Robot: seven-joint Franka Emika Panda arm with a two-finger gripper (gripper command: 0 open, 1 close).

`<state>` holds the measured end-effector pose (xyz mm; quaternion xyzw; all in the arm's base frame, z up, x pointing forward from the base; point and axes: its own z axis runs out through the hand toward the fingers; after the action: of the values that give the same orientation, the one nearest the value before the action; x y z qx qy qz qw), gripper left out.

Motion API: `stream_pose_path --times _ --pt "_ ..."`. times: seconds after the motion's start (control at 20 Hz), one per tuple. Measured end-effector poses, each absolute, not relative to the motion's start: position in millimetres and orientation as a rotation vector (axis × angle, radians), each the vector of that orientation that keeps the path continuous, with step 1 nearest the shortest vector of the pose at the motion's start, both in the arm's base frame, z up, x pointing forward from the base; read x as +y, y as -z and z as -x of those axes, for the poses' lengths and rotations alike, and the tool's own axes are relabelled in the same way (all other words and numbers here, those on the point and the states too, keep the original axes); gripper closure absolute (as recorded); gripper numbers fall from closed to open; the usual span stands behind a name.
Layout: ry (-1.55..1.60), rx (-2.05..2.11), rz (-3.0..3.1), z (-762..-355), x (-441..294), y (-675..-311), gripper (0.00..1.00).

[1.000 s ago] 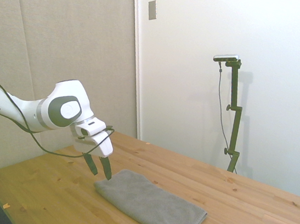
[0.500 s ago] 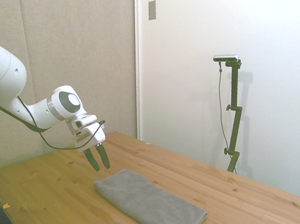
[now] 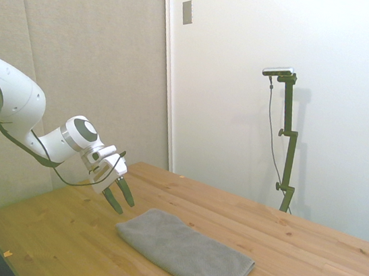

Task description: Fold the towel

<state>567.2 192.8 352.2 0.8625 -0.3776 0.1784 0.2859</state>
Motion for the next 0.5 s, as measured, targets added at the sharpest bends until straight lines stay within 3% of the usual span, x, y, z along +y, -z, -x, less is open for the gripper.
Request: stream_pose_path --times 0.5 --pt "-0.464 -1.047 -2.271 -594.6 175.0 -336.3 0.0"
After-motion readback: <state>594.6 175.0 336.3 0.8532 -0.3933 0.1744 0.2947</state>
